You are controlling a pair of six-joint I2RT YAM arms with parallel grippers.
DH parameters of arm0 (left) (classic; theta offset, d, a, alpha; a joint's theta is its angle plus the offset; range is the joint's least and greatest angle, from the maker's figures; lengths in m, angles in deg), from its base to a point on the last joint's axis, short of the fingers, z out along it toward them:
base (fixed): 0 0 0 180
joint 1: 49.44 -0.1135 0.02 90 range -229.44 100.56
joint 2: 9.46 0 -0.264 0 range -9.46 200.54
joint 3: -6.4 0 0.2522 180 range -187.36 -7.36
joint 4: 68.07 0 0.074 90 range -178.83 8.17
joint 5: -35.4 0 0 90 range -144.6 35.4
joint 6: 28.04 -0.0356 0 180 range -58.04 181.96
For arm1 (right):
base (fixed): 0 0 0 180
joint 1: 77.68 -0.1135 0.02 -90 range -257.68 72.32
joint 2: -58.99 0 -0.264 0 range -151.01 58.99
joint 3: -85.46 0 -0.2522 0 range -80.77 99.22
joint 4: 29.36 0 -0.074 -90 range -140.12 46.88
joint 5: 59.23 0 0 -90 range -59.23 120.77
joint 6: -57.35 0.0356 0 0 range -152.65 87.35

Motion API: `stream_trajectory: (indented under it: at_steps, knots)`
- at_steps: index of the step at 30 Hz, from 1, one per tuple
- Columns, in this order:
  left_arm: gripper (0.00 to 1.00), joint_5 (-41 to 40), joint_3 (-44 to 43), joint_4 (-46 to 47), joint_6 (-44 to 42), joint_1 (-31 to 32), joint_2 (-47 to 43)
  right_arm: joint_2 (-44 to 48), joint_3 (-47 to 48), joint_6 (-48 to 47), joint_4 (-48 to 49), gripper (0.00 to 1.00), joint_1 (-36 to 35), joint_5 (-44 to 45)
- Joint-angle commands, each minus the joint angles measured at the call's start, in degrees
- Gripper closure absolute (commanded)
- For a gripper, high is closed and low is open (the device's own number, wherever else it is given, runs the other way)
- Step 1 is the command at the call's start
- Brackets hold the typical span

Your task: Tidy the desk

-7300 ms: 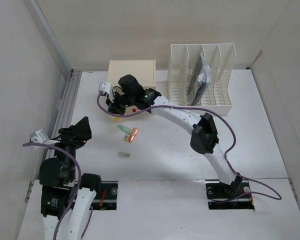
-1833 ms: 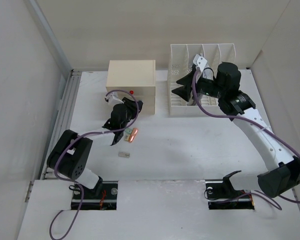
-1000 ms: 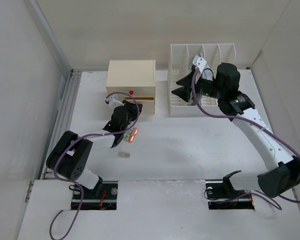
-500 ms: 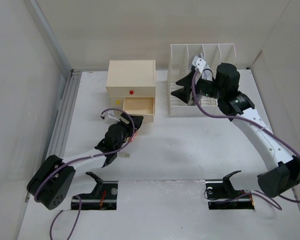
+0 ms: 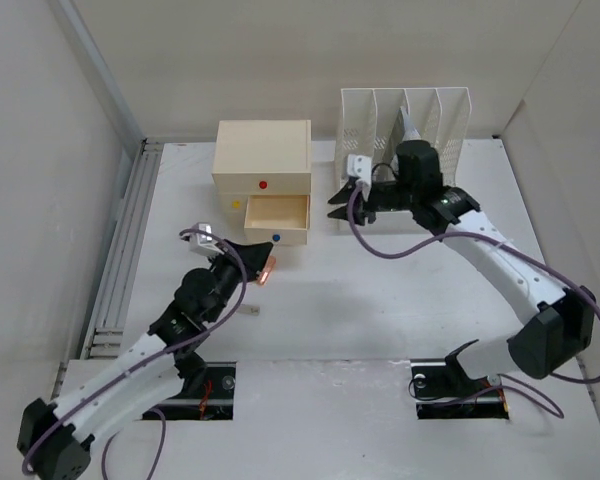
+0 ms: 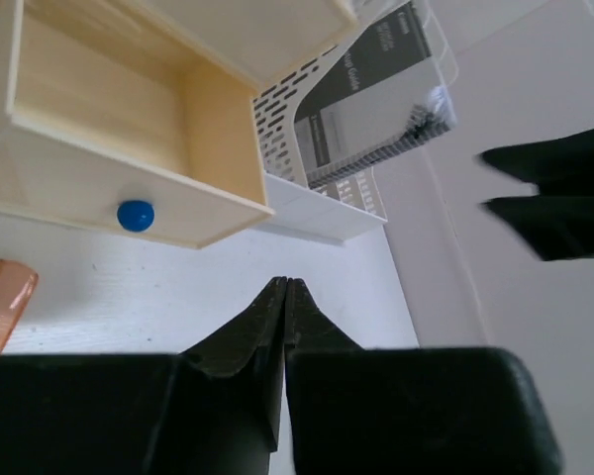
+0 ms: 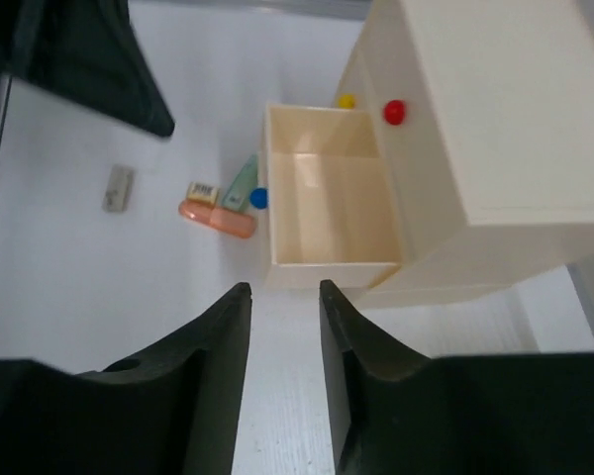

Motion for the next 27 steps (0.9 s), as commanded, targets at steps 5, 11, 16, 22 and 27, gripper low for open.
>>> stream_trajectory:
  at_steps: [5, 11, 16, 22, 27]
  knots:
    - [0.8, -4.9, -16.7, -27.5, -17.6, 1.0, -16.6, -6.4, -0.1, -16.7, -6.8, 0.63, -17.7, 6.7]
    - [0.3, -12.9, -28.7, -40.1, -28.9, 1.0, -17.7, -18.9, 3.7, -6.7, -2.3, 0.6, -28.8, 16.5]
    - [0.2, -20.3, -27.4, -42.3, -30.8, 1.0, -22.5, -29.5, 9.1, 3.5, -1.5, 0.52, -32.0, 20.6]
    - [0.19, -19.4, -24.2, -40.3, -32.0, 1.0, -29.9, -36.4, 13.5, 9.3, 0.1, 0.51, -35.9, 27.5]
    - [0.18, -18.9, -23.7, -40.3, -32.0, 1.0, -29.9, -39.9, 16.2, 12.0, 0.1, 0.5, -37.6, 30.1]
